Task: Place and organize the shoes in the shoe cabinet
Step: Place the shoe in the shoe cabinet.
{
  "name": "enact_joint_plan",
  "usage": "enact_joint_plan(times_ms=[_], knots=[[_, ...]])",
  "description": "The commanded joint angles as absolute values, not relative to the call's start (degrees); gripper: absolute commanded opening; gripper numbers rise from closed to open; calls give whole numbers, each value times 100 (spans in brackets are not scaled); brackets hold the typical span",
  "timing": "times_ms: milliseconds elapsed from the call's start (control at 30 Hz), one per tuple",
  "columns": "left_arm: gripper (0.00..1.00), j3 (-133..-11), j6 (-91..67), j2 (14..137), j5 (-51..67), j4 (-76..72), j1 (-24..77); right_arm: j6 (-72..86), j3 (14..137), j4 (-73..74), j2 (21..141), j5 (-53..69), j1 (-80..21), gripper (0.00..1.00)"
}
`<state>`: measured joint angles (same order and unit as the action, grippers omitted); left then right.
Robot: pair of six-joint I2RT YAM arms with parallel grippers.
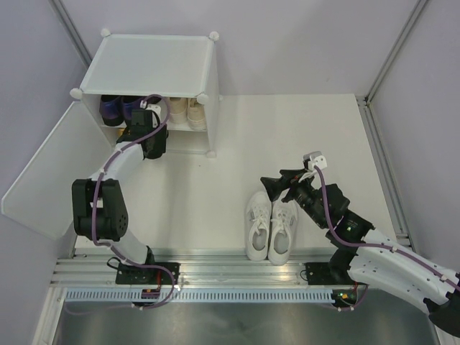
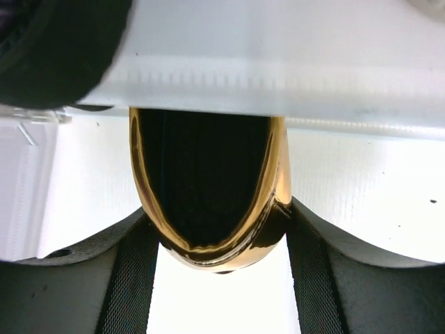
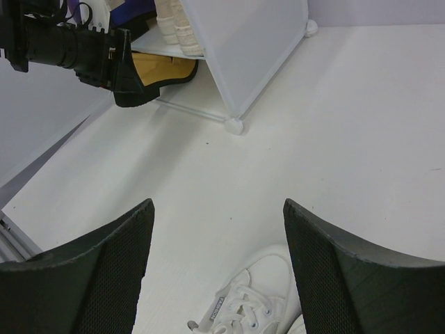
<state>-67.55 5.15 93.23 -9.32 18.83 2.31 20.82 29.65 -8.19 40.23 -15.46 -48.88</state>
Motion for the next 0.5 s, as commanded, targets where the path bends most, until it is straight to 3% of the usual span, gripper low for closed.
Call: enact_joint_plan(times_ms=[0,467], knots=[[10,-7154,905,9526,-1072,1485,71,2100,2971,-949,4052,-1626,-4878,79],[15,-6653,1055,9623,-624,27,-281,2092,2997,-975,4315,-1635,-4887,79]])
